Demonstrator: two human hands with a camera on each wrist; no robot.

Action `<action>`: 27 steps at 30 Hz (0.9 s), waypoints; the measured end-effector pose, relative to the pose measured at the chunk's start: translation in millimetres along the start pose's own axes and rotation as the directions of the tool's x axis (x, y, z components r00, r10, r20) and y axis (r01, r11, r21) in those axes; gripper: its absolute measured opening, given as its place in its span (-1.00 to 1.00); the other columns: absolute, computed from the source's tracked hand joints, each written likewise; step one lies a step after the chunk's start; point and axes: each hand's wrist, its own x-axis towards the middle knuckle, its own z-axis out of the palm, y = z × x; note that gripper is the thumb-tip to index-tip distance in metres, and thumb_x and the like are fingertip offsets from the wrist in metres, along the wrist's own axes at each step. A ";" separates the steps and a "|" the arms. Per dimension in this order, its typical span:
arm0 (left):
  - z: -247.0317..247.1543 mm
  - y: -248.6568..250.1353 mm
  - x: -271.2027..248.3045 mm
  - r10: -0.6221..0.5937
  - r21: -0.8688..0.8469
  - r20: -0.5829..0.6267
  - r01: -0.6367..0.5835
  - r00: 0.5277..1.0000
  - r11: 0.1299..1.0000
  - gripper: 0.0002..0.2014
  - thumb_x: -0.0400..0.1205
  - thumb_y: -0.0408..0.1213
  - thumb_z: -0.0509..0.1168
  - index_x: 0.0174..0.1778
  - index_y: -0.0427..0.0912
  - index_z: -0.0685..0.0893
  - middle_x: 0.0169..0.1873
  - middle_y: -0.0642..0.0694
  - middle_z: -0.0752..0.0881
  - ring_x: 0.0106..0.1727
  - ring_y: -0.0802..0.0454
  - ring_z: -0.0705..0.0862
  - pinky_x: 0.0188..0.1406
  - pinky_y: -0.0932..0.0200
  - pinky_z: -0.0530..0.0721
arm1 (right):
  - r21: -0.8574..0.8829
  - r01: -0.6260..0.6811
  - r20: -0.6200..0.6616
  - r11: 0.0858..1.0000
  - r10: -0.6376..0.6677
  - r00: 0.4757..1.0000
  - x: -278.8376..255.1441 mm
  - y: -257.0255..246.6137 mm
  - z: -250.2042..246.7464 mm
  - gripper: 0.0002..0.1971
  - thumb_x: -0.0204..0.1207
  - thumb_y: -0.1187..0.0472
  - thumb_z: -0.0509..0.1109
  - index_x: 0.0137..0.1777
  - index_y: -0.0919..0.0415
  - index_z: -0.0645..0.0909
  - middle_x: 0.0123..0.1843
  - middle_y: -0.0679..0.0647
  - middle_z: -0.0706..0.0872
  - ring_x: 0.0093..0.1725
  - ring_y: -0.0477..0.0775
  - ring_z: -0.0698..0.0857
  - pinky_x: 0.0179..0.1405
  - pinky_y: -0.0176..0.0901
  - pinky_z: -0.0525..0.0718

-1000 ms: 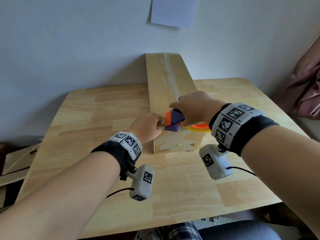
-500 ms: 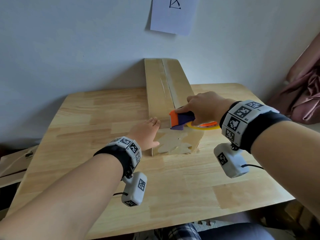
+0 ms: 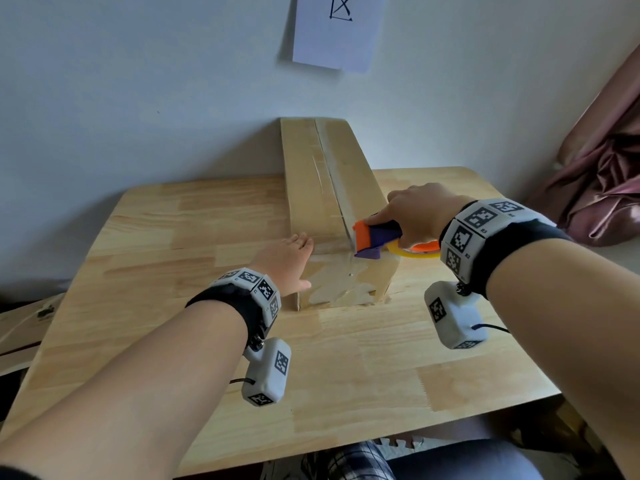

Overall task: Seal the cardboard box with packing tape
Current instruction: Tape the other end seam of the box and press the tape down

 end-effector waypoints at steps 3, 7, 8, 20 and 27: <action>-0.5 -0.8 0.8 0.007 0.019 0.013 -0.008 1.000 1.000 -0.18 0.65 0.04 0.20 0.65 -0.25 -0.09 0.66 -0.18 -0.05 0.66 -0.05 0.01 0.58 0.08 0.14 | -0.003 -0.015 0.011 1.000 0.015 1.000 0.9 -3.1 3.7 -0.30 0.50 0.09 0.36 0.54 -0.47 0.16 0.00 -0.05 0.43 0.04 0.11 0.61 -0.35 -0.13 0.40; 1.6 -2.8 -0.5 0.016 0.020 0.017 -0.016 1.000 1.000 -0.13 0.61 0.12 0.22 0.65 -0.20 -0.11 0.65 -0.21 -0.06 0.66 -0.08 0.01 0.58 0.05 0.16 | -0.013 -0.006 0.025 1.000 0.006 1.000 6.9 -8.5 2.3 -0.31 0.50 0.14 0.37 0.53 -0.44 0.23 0.05 -0.04 0.52 0.02 0.09 0.62 -0.31 -0.14 0.44; 2.5 -3.8 -1.8 0.020 0.013 0.023 -0.021 1.000 1.000 -0.12 0.59 0.15 0.23 0.66 -0.15 -0.12 0.65 -0.21 -0.07 0.66 -0.09 0.00 0.57 0.04 0.16 | -0.019 -0.002 0.031 1.000 0.003 1.000 8.9 -9.6 2.0 -0.32 0.50 0.15 0.37 0.52 -0.43 0.25 0.08 -0.04 0.55 0.03 0.09 0.63 -0.28 -0.14 0.47; 2.6 11.3 4.8 0.006 0.014 -0.051 -0.005 0.999 1.000 -0.29 0.64 0.14 0.13 0.64 -0.07 0.07 0.65 -0.18 0.04 0.66 -0.07 -0.02 0.64 -0.02 -0.09 | 0.015 0.059 0.023 0.998 -0.059 0.998 18.4 -4.2 4.2 -0.37 0.49 0.08 0.39 0.51 -0.38 0.31 0.03 -0.08 0.56 -0.03 0.04 0.60 -0.24 -0.15 0.53; 1.8 33.6 28.3 0.089 -0.097 -0.025 -0.091 0.996 0.991 -0.21 0.66 0.06 0.16 0.65 -0.23 -0.09 0.66 -0.14 -0.09 0.66 0.01 -0.08 0.60 0.13 -0.08 | 0.048 0.100 -0.036 0.994 -0.099 0.994 23.5 2.7 7.6 -0.47 0.47 -0.16 0.38 0.45 -0.33 0.43 0.01 -0.13 0.62 -0.01 -0.01 0.58 -0.28 -0.17 0.47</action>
